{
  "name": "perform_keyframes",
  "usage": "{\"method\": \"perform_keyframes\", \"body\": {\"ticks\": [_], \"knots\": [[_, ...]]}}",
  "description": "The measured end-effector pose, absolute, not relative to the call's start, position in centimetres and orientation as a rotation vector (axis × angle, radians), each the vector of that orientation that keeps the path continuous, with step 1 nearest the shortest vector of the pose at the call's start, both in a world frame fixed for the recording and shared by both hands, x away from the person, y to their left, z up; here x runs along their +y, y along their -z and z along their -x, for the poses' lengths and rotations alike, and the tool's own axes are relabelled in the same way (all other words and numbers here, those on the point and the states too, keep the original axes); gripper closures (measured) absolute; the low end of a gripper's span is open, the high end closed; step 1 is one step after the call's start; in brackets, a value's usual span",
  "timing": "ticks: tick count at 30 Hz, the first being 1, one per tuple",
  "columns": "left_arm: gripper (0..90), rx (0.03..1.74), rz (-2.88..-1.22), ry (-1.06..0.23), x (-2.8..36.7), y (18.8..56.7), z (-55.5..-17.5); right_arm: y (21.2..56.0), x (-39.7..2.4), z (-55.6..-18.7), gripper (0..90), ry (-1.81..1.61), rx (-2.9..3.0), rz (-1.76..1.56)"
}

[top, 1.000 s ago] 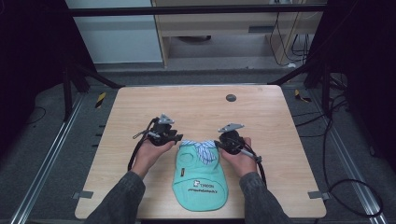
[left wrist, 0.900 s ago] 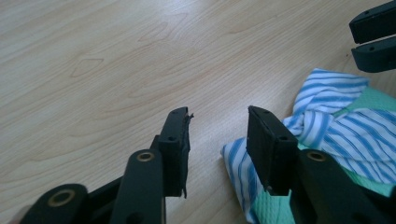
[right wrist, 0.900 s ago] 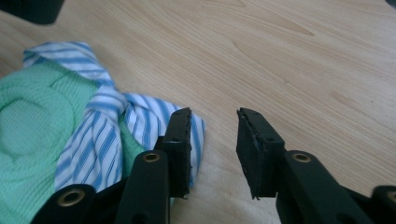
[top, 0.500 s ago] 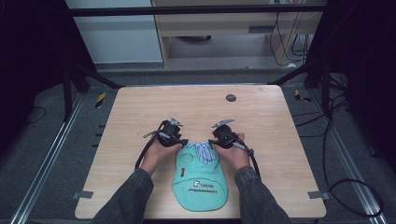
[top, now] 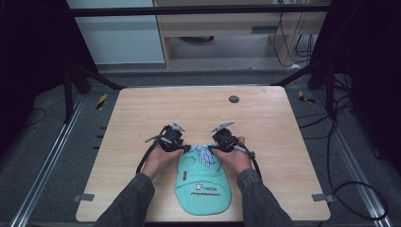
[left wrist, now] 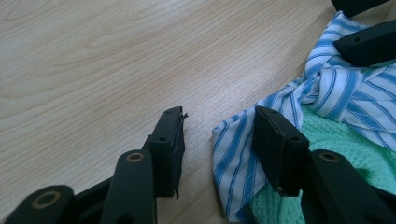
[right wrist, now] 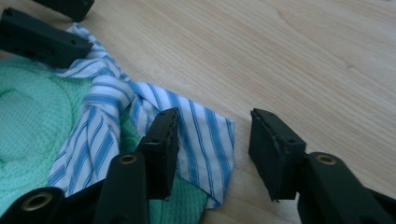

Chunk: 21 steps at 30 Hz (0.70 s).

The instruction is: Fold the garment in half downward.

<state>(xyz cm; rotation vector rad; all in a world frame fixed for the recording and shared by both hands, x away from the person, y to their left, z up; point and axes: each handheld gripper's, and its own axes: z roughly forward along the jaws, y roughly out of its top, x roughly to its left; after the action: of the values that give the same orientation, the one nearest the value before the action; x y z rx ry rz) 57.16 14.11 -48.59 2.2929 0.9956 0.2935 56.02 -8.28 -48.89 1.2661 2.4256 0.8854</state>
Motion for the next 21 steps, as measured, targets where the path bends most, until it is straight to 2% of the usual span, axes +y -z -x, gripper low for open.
{"method": "perform_keyframes", "body": {"ticks": [4,5,10,15,21], "knots": [[55.1,0.985,-2.292,-0.284,14.1,48.6,-57.2,48.9,-8.2,-55.9,60.5,-0.898,2.440,-1.239],[57.0,0.978,-2.294,-0.277,14.1,48.6,-57.1,48.9,-8.1,-55.8,67.5,-0.902,2.452,-1.231],[66.4,0.959,-2.301,-0.254,14.0,48.5,-56.6,48.9,-7.8,-55.4,79.5,-0.902,2.473,-1.179],[79.9,0.952,-2.280,-0.242,13.8,48.7,-55.9,48.8,-7.5,-54.8,83.1,-0.883,2.471,-1.118],[84.5,0.906,-2.311,-0.289,13.5,48.3,-55.7,48.2,-7.8,-54.4,83.7,-0.895,2.461,-1.097]]}}
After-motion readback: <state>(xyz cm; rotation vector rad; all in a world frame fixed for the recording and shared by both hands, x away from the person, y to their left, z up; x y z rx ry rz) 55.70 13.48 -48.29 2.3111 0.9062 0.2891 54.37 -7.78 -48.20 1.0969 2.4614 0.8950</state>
